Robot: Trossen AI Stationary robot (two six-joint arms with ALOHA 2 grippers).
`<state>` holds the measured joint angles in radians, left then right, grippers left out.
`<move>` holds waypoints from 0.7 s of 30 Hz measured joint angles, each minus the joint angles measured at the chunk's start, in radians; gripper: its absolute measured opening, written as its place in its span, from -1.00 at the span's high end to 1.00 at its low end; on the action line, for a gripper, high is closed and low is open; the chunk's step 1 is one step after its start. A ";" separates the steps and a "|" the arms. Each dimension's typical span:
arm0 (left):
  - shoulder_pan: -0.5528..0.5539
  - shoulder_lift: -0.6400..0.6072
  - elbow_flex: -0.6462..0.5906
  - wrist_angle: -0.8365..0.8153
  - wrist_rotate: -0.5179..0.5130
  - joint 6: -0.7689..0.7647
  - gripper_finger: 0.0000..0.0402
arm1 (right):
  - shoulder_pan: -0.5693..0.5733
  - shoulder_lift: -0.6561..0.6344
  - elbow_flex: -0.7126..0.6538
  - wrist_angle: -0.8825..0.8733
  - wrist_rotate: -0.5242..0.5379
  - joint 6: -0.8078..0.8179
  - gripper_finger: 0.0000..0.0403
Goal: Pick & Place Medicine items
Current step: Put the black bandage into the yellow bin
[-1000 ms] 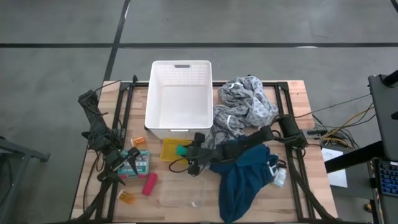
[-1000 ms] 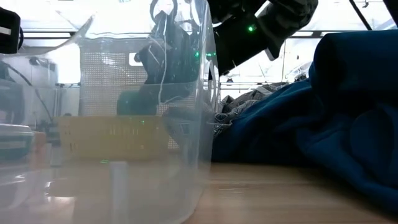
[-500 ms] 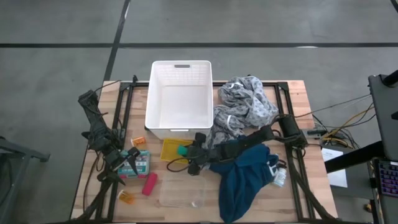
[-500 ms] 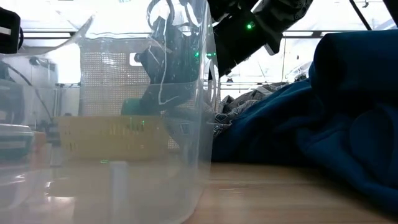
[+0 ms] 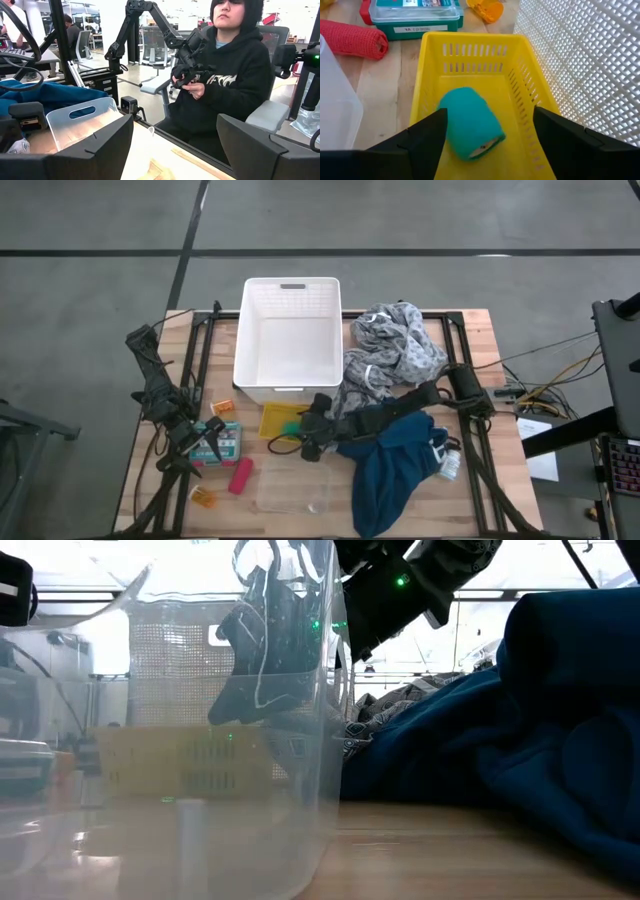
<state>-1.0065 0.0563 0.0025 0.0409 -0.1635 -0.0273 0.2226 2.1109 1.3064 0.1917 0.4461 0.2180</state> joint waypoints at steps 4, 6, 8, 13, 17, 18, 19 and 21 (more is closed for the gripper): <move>0.000 0.000 0.000 0.000 0.000 0.000 -0.45 | 0.000 0.000 0.000 -0.001 -0.002 -0.005 -0.51; 0.000 0.000 0.000 0.000 0.000 0.000 -0.45 | 0.000 0.000 0.000 -0.001 -0.002 -0.005 -0.51; 0.000 0.000 0.000 0.000 0.000 0.000 -0.45 | 0.000 0.000 0.000 -0.001 -0.002 -0.005 -0.49; 0.000 0.000 0.000 0.000 0.000 0.000 -0.45 | 0.000 0.000 0.000 -0.001 -0.002 -0.007 -0.45; 0.000 0.000 0.000 0.000 0.000 0.000 -0.45 | 0.000 0.000 0.000 0.003 -0.002 -0.010 -0.44; 0.000 0.000 0.000 0.000 0.000 0.000 -0.45 | 0.000 0.000 0.000 0.005 -0.002 -0.012 -0.44; 0.000 0.000 0.000 0.000 0.000 0.000 -0.45 | -0.001 -0.001 0.000 0.005 -0.002 -0.014 -0.44; 0.000 0.000 0.000 0.000 0.000 0.000 -0.45 | 0.000 -0.002 0.005 0.004 -0.002 -0.017 -0.44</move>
<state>-1.0065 0.0563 0.0025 0.0407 -0.1635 -0.0273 0.2226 2.1091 1.3113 0.1959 0.4438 0.2013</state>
